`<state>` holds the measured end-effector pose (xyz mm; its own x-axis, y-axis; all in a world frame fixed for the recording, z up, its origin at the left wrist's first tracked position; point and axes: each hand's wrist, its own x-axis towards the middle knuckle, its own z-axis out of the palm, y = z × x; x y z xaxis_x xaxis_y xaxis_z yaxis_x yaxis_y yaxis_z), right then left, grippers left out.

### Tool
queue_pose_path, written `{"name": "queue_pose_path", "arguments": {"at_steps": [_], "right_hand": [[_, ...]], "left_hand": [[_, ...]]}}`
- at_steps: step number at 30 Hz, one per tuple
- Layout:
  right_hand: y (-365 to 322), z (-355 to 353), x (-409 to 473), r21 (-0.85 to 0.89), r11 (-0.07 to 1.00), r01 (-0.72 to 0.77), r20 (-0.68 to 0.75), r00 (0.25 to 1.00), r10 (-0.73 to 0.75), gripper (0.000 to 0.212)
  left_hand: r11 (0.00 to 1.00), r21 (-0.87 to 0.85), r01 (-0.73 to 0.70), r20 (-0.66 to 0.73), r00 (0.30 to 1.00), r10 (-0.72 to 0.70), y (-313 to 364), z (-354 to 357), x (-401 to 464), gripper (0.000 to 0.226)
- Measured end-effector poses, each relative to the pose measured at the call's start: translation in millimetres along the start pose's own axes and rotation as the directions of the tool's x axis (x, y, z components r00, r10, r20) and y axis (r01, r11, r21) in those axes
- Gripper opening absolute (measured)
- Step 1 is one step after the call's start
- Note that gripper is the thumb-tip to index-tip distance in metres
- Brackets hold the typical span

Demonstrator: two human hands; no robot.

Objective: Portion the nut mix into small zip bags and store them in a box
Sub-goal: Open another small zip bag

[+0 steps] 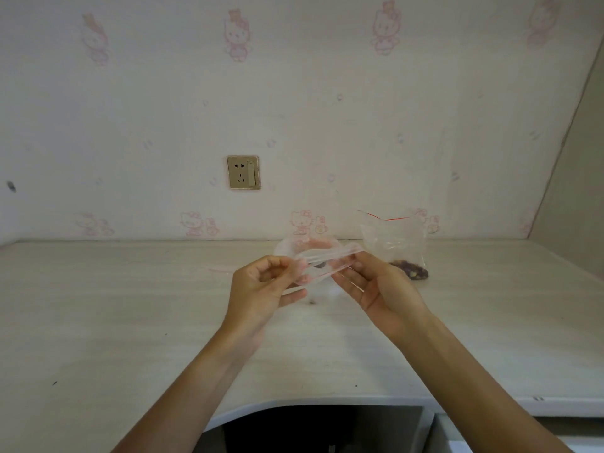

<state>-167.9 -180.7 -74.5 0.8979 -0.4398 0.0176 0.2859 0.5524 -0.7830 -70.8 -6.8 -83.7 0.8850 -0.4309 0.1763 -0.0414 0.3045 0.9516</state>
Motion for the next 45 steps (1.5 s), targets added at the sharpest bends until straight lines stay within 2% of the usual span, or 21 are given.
{"name": "queue_pose_path", "arguments": {"at_steps": [4,7,10,12,14,16,19,21,23,25,27,28,31,34,36,40,43,45], "right_hand": [[4.1,2.4,3.2,0.016,1.0,-0.018,0.026,1.0,0.017,0.021],[4.6,1.1,3.0,-0.053,0.998,-0.036,0.07,0.997,0.04,0.031],[3.1,-1.9,3.0,-0.092,0.996,-0.016,0.121,0.992,0.027,0.037],[3.3,-3.9,4.8,-0.061,0.997,-0.044,0.138,0.989,0.052,0.034],[4.6,-5.4,5.6,-0.017,0.997,-0.079,0.178,0.981,0.081,0.025],[7.2,-8.5,5.8,-0.021,0.997,-0.074,0.229,0.97,0.077,0.029],[8.7,-11.7,4.3,-0.029,0.998,-0.052,0.221,0.974,0.057,0.027],[8.4,-13.7,3.1,-0.053,0.998,-0.041,0.198,0.979,0.051,0.021],[6.9,-16.1,2.2,-0.12,0.993,-0.018,0.203,0.978,0.043,0.017],[4.2,-18.1,-0.9,-0.248,0.968,0.027,0.232,0.972,0.032,0.019],[3.6,-17.5,-3.9,-0.356,0.932,0.067,0.22,0.975,0.014,0.016],[4.4,-16.1,-4.9,-0.382,0.921,0.078,0.184,0.983,-0.006,0.016],[11.1,-8.6,-6.7,-0.351,0.934,0.065,0.034,0.998,-0.057,0.008],[16.5,-1.7,-7.9,-0.273,0.961,0.033,-0.107,0.992,-0.064,0.009],[17.5,-0.4,-8.6,-0.294,0.955,0.026,-0.174,0.982,-0.081,0.012],[15.4,-6.8,-8.6,-0.279,0.958,0.06,-0.235,0.963,-0.128,0.018],[17.0,-10.1,-7.7,-0.224,0.974,0.045,-0.29,0.951,-0.11,0.021],[19.2,-11.9,-6.7,-0.157,0.987,0.025,-0.306,0.949,-0.072,0.022]], "left_hand": [[0.929,-0.22,0.297,0.12,0.954,-0.276,1.0,2.7,-0.1,0.017],[0.816,-0.396,0.422,0.209,0.906,-0.367,4.9,1.9,4.2,0.012],[0.765,-0.442,0.469,0.262,0.883,-0.39,4.8,4.1,3.3,0.007],[0.745,-0.455,0.489,0.263,0.873,-0.412,4.8,6.3,2.2,0.008],[0.74,-0.462,0.489,0.238,0.872,-0.428,7.3,8.7,2.4,0.011],[0.742,-0.466,0.481,0.221,0.876,-0.429,9.2,9.7,4.9,0.013],[0.733,-0.466,0.495,0.269,0.869,-0.416,10.9,9.0,6.9,0.009],[0.729,-0.458,0.508,0.342,0.858,-0.383,8.9,6.2,7.4,0.031],[0.792,-0.395,0.465,0.379,0.868,-0.321,8.1,2.7,6.9,0.044],[0.906,-0.244,0.345,0.384,0.893,-0.237,6.5,0.4,6.3,0.047],[0.976,-0.077,0.205,0.349,0.922,-0.166,5.6,2.8,3.9,0.051],[0.99,0.003,0.141,0.304,0.943,-0.135,3.8,5.1,3.1,0.045],[0.984,0.175,0.01,0.141,0.989,-0.036,-0.1,14.9,-0.1,0.029],[0.978,0.198,-0.059,0.004,0.998,0.06,-7.9,17.9,3.4,0.022],[0.97,0.218,-0.106,-0.071,0.99,0.124,-11.7,15.4,6.1,0.016],[0.955,0.266,-0.129,-0.125,0.978,0.167,-17.0,4.0,8.8,0.016],[0.929,0.348,-0.128,-0.154,0.969,0.191,-23.6,-2.3,10.4,0.017],[0.957,0.28,-0.08,-0.161,0.979,0.128,-26.5,-3.9,9.8,0.013]]}}
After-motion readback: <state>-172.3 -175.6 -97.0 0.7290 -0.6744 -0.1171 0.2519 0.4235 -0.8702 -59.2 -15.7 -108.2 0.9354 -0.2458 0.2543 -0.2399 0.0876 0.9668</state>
